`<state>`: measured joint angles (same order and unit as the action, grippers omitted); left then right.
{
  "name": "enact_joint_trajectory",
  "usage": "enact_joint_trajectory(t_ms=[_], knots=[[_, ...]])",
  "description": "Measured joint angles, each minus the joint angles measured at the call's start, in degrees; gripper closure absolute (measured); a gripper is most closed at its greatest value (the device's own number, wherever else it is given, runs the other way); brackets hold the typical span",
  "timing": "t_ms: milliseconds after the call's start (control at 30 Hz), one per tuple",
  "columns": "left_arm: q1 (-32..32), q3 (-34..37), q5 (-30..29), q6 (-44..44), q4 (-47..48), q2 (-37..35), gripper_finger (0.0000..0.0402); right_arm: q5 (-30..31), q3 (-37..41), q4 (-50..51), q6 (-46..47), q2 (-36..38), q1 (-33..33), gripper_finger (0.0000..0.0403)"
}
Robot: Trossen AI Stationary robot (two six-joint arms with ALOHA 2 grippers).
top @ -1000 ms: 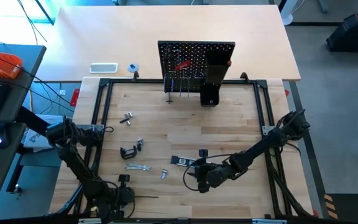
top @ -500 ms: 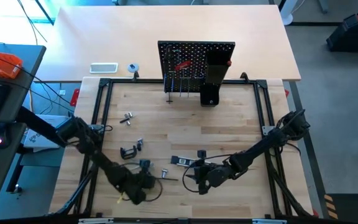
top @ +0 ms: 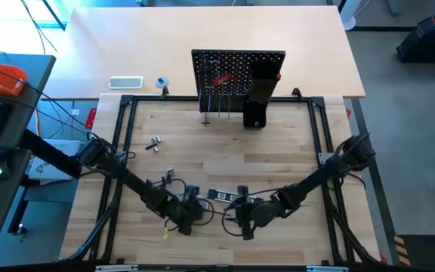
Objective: Hang tools onto peg board
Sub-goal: Put the pick tool into the top black bin on the peg board
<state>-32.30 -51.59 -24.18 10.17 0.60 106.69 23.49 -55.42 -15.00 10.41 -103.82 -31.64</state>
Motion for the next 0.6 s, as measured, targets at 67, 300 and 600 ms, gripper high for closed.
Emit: enact_joint_trajectory(t_ms=[67,300,600], knots=[[0.3,0.0,0.8,-0.3,-0.7,0.0,0.04,-0.1,0.0,-0.1,1.4,-1.6,0.2,0.0263],[0.3,-0.2,1.4,-1.9,-2.4,-0.7,0.0398,-2.8,0.0,-7.2,4.2,-7.9,1.6,0.0263],[0.4,-2.1,3.4,-4.0,2.1,-1.0,0.04,-4.3,0.0,-8.4,4.7,-8.6,3.0,0.0263]])
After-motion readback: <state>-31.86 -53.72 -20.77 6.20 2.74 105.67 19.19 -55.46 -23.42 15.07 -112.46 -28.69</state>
